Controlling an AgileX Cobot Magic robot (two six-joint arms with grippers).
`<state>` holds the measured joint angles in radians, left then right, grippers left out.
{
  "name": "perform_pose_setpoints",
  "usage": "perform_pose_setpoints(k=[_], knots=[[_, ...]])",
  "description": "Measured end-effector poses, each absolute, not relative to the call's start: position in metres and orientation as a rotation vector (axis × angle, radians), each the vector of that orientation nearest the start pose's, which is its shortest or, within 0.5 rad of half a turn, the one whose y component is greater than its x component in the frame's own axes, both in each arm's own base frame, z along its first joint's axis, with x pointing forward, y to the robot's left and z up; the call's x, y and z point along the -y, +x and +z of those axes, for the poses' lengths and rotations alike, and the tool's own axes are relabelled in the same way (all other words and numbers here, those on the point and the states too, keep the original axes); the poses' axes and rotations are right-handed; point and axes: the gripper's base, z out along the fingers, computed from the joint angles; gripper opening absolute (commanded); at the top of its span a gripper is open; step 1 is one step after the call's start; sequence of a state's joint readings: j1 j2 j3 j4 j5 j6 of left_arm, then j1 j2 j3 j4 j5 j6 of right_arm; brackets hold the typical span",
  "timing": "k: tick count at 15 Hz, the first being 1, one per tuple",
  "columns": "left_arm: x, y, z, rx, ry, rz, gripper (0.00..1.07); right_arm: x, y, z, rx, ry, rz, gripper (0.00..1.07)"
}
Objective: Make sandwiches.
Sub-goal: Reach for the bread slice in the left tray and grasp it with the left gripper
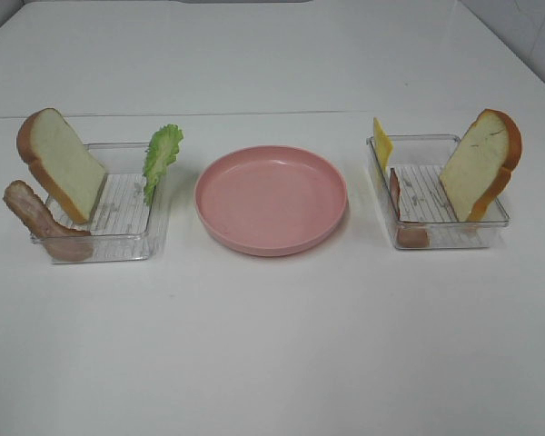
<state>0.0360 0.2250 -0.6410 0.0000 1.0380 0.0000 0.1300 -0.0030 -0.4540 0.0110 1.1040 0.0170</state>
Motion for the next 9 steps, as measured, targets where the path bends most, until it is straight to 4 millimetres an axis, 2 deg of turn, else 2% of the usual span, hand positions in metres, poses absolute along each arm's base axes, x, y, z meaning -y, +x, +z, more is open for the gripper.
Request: perform_pose_setpoints(k=[2,3,5,6,7,8,9], knots=[[0.0,0.058,0.34,-2.143,-0.035,-0.006,0.89,-0.001,-0.002,0.261,-2.129,-0.121,0.1,0.73],[0.0,0.069,0.346,-2.162,-0.036,-0.01,0.89,-0.001,-0.002,0.261,-2.129,-0.121,0.1,0.73],[-0.001,0.123,0.369,-2.257,-0.06,-0.03,0.89,-0.001,-0.002,0.261,-2.129,-0.121,0.1,0.73],[-0.001,0.133,0.372,-2.27,-0.066,-0.034,0.89,-0.001,-0.002,0.261,-2.129,-0.121,0.1,0.73],[-0.002,0.182,0.383,-2.344,-0.072,-0.039,0.89,-0.001,-0.002,0.261,-2.129,-0.121,0.1,0.73],[-0.003,0.192,0.383,-2.374,-0.073,-0.039,0.89,-0.001,-0.002,0.261,-2.129,-0.121,0.1,0.73],[-0.003,0.216,0.381,-2.442,-0.077,-0.043,0.89,-0.001,-0.002,0.261,-2.129,-0.121,0.1,0.73]])
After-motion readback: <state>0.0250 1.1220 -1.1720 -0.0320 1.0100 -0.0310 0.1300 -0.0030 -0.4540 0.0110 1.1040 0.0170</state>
